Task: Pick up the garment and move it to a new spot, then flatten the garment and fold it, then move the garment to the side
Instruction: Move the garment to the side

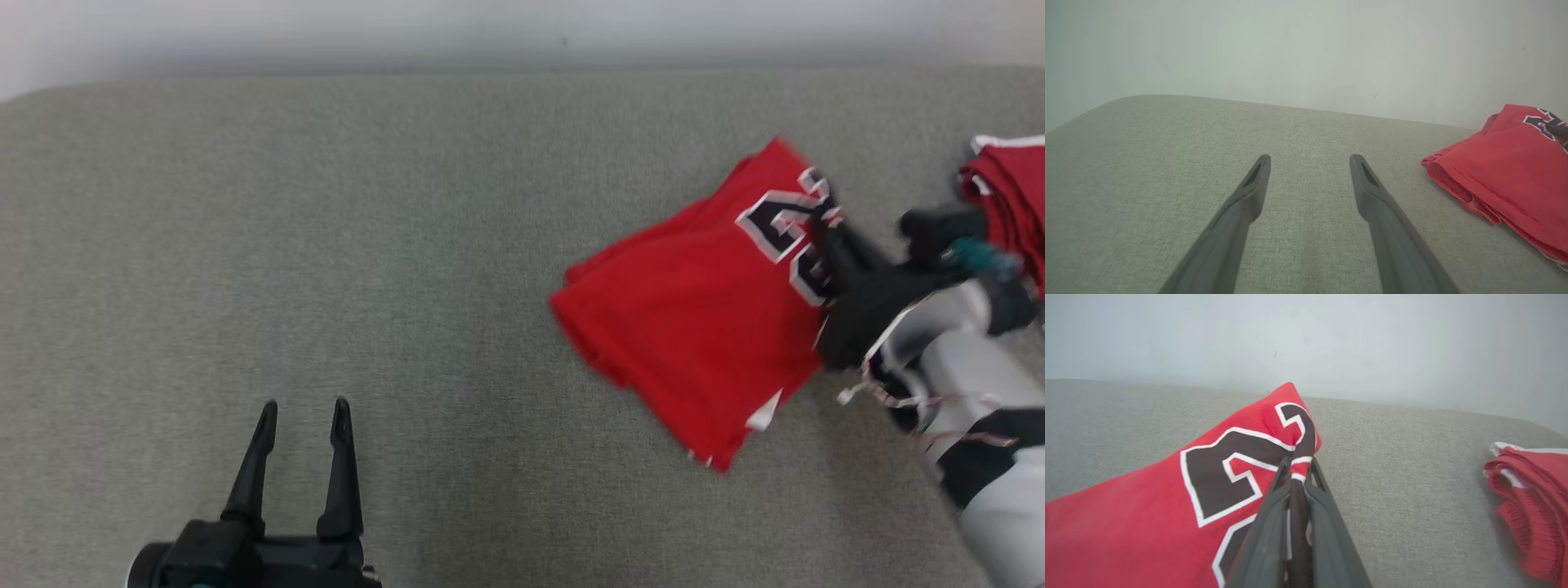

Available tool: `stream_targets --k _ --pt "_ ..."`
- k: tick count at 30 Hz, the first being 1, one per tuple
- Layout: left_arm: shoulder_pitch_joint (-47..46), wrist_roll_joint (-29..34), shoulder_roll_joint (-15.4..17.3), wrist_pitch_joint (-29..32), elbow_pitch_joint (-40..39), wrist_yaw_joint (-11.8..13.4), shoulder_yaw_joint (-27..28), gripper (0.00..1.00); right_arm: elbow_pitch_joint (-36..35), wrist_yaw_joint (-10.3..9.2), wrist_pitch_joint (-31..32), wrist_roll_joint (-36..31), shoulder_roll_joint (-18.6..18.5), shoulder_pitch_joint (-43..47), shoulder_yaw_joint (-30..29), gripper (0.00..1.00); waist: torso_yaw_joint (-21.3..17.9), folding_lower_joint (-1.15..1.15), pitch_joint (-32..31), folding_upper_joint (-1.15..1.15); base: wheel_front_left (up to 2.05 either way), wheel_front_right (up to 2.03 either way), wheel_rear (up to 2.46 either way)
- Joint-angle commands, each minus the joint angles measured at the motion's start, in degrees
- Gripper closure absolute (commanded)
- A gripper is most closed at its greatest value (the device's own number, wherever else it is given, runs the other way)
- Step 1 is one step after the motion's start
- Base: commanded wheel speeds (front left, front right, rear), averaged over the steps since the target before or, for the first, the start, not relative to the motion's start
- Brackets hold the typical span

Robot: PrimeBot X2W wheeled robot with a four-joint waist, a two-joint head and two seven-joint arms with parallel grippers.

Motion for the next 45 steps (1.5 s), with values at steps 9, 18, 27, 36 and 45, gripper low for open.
stream_targets --k 9,18,27,36,45 --pt "-8.2 4.1 0.2 -0.2 -0.9 -2.0 0.3 0.00 -3.6 -0.17 -0.8 3.1 -10.7 -10.2 -2.6 1.00 -7.6 -0.01 13.8 -0.01 0.00 0.00 0.00" --pt "-9.4 7.0 2.1 -0.2 -5.0 -2.8 2.8 0.00 -6.3 -0.17 1.4 5.5 -19.9 -16.2 -3.2 1.00 -13.7 -0.01 18.8 -0.01 0.00 0.00 0.00" --pt "-9.8 8.6 3.5 -0.2 -8.2 -3.0 2.6 0.00 -3.0 -0.17 3.9 6.2 -26.8 -19.9 -3.7 1.00 -15.7 -0.01 22.0 -0.01 0.00 0.00 0.00" --pt "-9.7 8.4 4.2 -0.1 -8.9 -2.8 2.7 0.00 3.0 -0.17 2.8 4.7 -27.0 -23.4 -2.0 1.00 -16.1 -0.01 23.8 -0.01 0.00 0.00 0.00" --pt "-10.0 7.3 4.0 0.1 -7.9 -2.4 2.8 0.00 9.3 -0.17 -2.0 -0.8 -25.9 -28.1 -0.4 0.00 -14.7 -0.01 23.2 -0.01 0.00 0.00 0.00"
